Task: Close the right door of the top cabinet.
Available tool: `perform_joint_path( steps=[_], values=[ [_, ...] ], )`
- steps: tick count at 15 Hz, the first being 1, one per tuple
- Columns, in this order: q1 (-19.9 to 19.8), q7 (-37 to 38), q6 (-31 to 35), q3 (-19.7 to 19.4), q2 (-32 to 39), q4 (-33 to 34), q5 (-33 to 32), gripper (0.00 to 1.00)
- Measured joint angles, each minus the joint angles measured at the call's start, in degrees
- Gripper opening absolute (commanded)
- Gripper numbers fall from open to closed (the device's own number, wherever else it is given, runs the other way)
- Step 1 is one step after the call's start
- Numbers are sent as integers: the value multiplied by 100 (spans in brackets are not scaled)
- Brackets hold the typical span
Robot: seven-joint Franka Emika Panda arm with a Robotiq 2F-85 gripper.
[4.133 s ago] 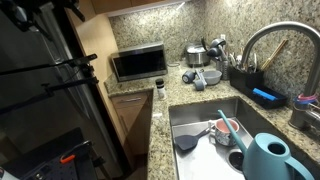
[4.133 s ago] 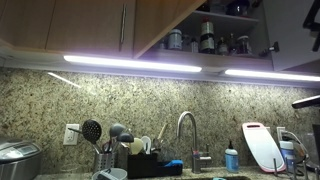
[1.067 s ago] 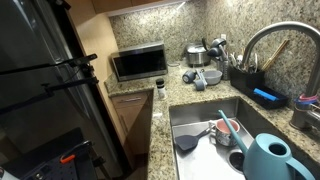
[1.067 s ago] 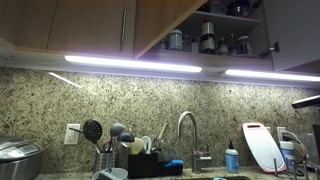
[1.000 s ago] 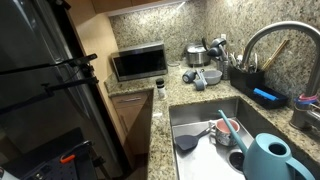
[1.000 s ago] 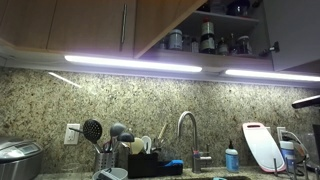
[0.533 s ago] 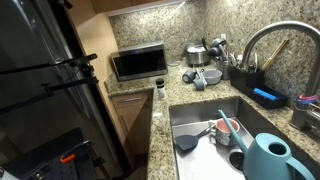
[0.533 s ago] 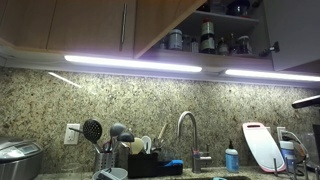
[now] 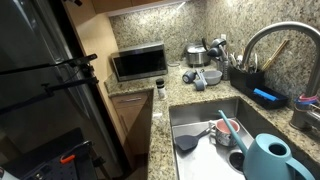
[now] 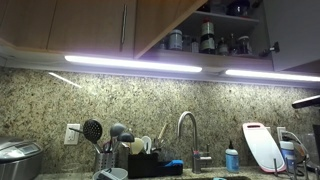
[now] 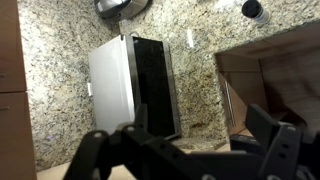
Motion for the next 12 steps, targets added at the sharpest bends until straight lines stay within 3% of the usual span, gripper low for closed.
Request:
perform_joint_path(
  steps=[12],
  values=[
    [-369, -44, 807, -102, 653, 603, -157, 100]
  ],
)
